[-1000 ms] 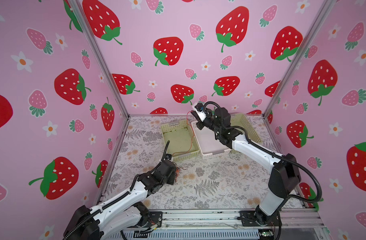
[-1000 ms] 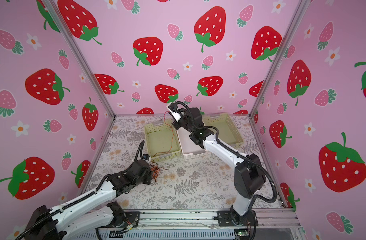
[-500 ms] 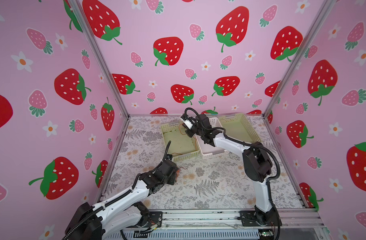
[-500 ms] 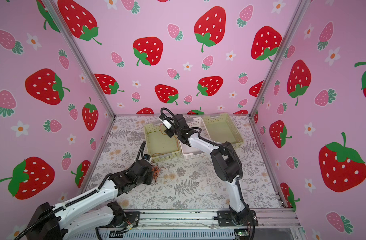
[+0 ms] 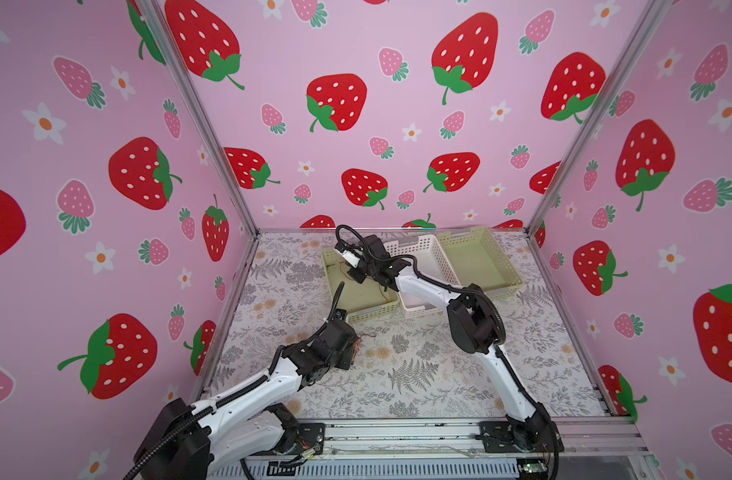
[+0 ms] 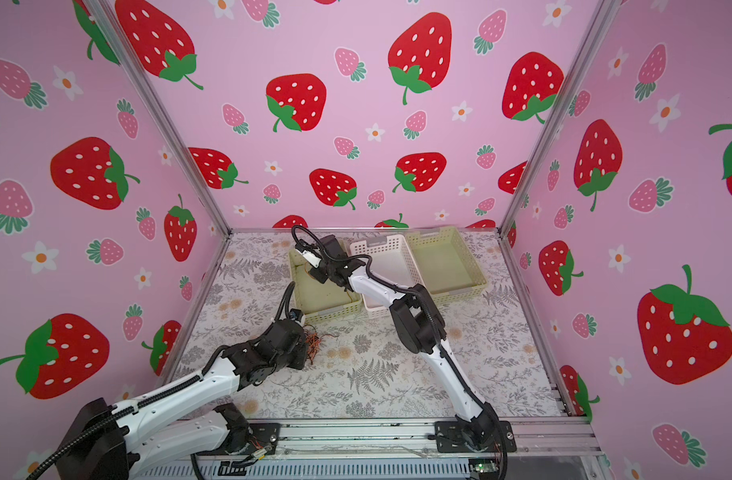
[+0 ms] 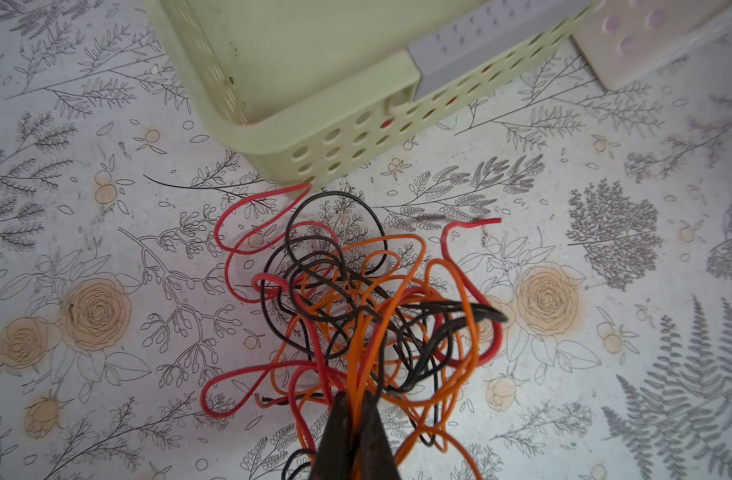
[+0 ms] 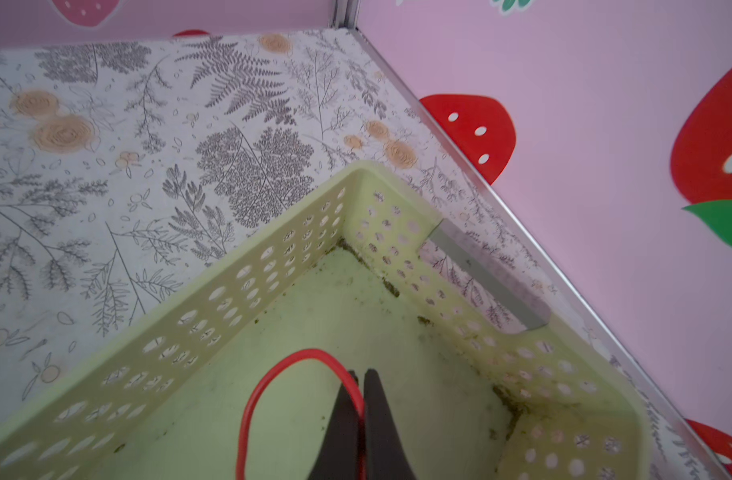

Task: Untangle the cables
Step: 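Carry the red wire over the far pale green basket with the right gripper, then open the right gripper to drop the red wire into the basket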

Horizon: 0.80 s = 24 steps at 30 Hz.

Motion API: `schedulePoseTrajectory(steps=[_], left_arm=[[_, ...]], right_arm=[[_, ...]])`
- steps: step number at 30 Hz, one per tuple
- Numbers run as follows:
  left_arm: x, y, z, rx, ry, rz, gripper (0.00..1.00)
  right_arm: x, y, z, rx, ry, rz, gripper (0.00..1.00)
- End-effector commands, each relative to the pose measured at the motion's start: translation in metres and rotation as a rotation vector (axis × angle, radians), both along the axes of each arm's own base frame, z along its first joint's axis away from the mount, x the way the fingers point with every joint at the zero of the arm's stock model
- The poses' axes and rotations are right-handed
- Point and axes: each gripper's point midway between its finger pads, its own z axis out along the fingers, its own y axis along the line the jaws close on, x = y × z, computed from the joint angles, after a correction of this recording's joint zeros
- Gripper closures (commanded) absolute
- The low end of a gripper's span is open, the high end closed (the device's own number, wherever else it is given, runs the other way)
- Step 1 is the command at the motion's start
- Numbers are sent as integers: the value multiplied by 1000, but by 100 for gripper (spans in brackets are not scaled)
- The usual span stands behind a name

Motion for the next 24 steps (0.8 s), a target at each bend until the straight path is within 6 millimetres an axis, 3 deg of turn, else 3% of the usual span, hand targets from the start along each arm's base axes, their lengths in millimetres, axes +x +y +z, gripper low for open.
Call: schedulePoseTrajectory(steps=[1, 5, 9, 18, 21, 24], left_arm=[[1, -1, 5, -15, -9, 11, 100], [1, -2, 6, -18, -9, 9, 100], [1, -3, 7, -24, -9, 9, 100], [1, -5, 15, -35, -27, 5, 100], [1, -5, 19, -41, -41, -1, 100], [1, -7, 22, -46, -48, -19, 100]], right_arm=[[4, -5, -17, -53, 18, -40, 95], [9, -6, -19, -75, 21, -61, 66], [7, -10, 14, -54, 34, -82, 40], [-3, -24, 58, -48, 13, -80, 23], [-8, -33, 69, -74, 6, -78, 22], [-22, -47, 95, -70, -18, -62, 22]])
